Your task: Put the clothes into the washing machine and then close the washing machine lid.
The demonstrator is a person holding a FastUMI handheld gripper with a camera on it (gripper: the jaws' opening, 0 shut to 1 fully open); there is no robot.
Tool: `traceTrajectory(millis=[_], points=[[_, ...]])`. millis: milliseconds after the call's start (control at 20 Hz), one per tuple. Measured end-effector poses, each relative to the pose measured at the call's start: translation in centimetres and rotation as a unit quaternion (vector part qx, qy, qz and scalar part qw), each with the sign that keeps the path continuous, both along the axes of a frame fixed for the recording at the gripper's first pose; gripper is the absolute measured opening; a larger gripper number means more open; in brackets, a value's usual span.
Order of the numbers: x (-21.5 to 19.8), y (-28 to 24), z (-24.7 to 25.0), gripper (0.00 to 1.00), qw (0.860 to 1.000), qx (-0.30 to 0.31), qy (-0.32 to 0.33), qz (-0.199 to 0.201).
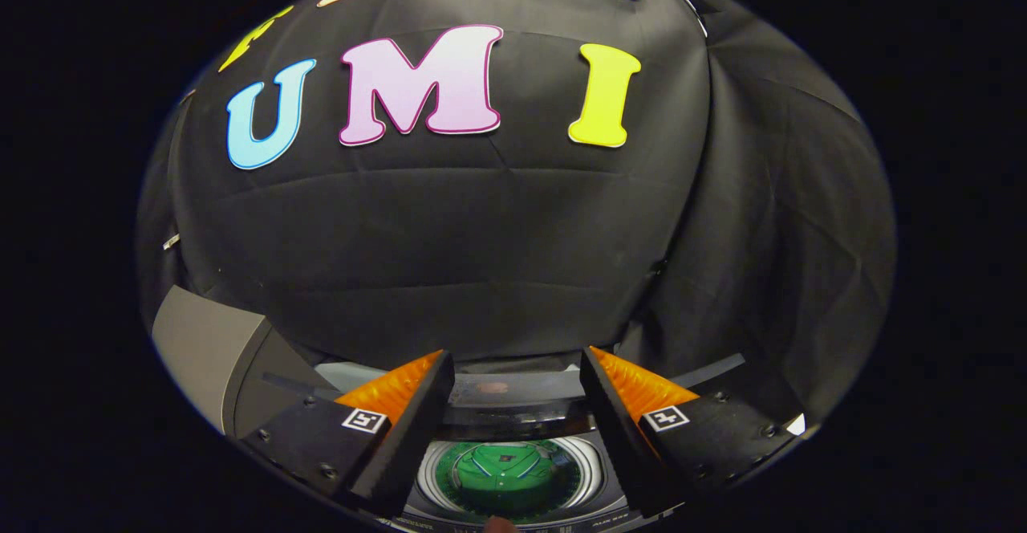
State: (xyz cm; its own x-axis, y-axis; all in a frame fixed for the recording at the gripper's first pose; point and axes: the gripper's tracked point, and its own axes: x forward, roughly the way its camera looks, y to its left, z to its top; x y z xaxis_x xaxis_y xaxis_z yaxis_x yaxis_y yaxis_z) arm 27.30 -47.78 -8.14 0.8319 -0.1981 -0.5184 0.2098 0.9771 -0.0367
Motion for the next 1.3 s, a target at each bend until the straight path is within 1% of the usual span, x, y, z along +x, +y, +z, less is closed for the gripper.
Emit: traceTrajectory(millis=[450, 600, 850, 1300], points=[[-1.2, 0.3, -0.4, 1.0, 1.0, 0.0, 0.007, 0.001], [-1.2, 0.2, -0.3, 0.99, 1.0, -0.001, -0.001, 0.002], [-2.3, 0.2, -0.3, 1.0, 1.0, 0.001, -0.009, 0.002], [-3.6, 0.3, -0.8, 1.0, 1.0, 0.002, -0.006, 0.001]])
